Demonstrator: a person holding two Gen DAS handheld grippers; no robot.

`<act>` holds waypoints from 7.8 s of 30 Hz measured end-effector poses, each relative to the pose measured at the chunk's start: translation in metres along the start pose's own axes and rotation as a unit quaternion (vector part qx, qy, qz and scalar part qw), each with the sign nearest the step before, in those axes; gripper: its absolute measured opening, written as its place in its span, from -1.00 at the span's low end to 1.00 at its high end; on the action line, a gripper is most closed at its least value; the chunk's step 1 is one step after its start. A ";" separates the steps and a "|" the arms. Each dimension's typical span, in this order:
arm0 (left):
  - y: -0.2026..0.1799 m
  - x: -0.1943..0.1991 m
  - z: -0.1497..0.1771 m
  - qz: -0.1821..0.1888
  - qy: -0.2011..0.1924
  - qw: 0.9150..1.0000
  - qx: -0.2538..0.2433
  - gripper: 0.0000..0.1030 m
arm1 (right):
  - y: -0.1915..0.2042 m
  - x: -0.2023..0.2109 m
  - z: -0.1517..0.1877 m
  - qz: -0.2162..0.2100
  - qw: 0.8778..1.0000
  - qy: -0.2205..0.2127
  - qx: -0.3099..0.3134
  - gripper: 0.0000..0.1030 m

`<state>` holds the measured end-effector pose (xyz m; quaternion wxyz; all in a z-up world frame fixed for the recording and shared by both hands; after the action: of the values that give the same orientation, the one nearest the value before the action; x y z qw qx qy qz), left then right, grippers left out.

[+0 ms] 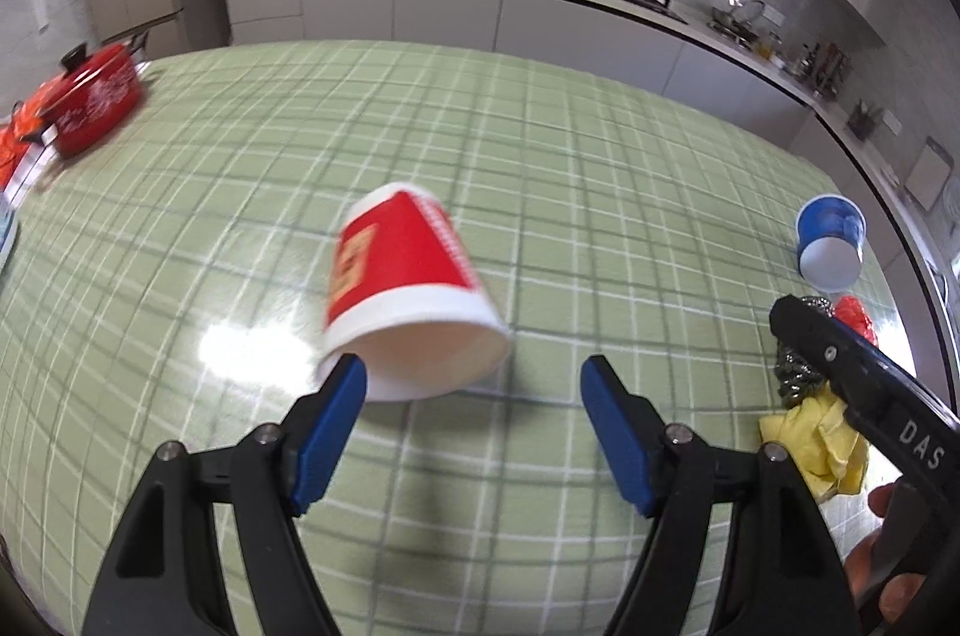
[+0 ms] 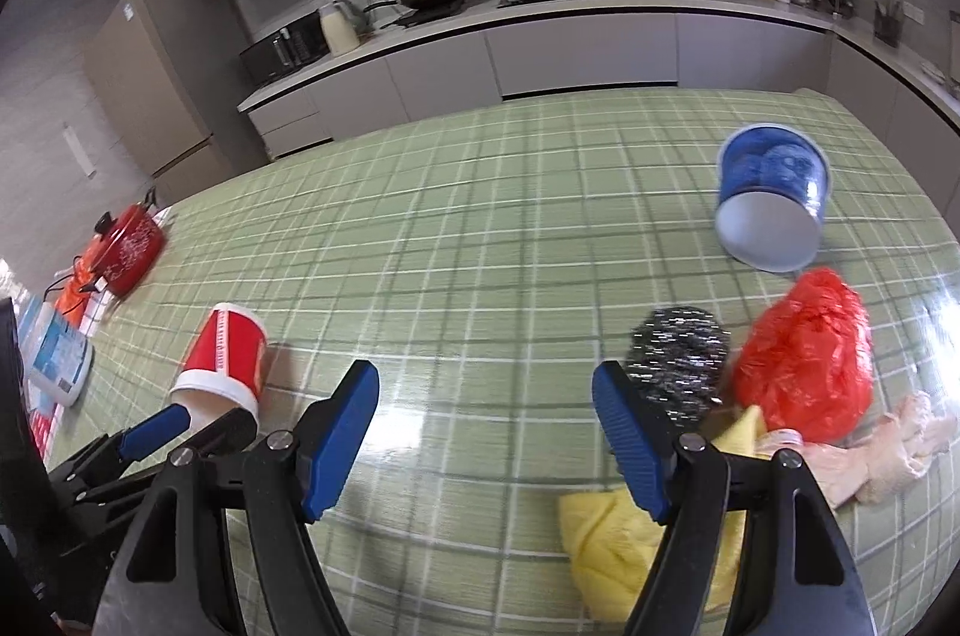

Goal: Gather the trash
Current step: 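Grasp the red paper cup with the left tool while the right tool grasps the blue cup, then carry both cups over the black bucket and open both tools to drop them, then move both open tools back toward the cloth, bag and tissue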

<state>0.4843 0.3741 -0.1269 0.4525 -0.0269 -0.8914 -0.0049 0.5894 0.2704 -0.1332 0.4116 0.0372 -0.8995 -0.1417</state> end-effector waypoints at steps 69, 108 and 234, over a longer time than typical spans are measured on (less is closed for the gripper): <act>-0.182 -0.059 -0.106 0.100 -0.067 0.991 -0.057 0.06 | -0.158 -0.001 -0.098 0.105 0.984 -0.063 -0.132 0.58; -0.160 -0.013 -0.094 0.053 -0.080 0.994 -0.050 0.05 | -0.147 0.004 -0.111 0.068 0.992 -0.065 -0.089 0.53; -0.236 0.113 0.085 0.014 -0.054 0.998 0.005 0.63 | -0.249 0.206 0.077 0.020 0.999 -0.025 0.006 0.64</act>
<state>0.3370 0.1461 -0.0823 0.4035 -0.0373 -0.9142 0.0075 0.3836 0.0113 -0.1021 0.3918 0.0182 -0.9108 -0.1289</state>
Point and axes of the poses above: each gripper's, at about its wrist camera, not at the fingertips, and x roughly against the way its jaws point, y to its left, z to its underside, the point moved 9 cm from there along -x, roughly the way its jaws point, and after that the axes turned 9 degrees about -x, right-handed, at the moved point
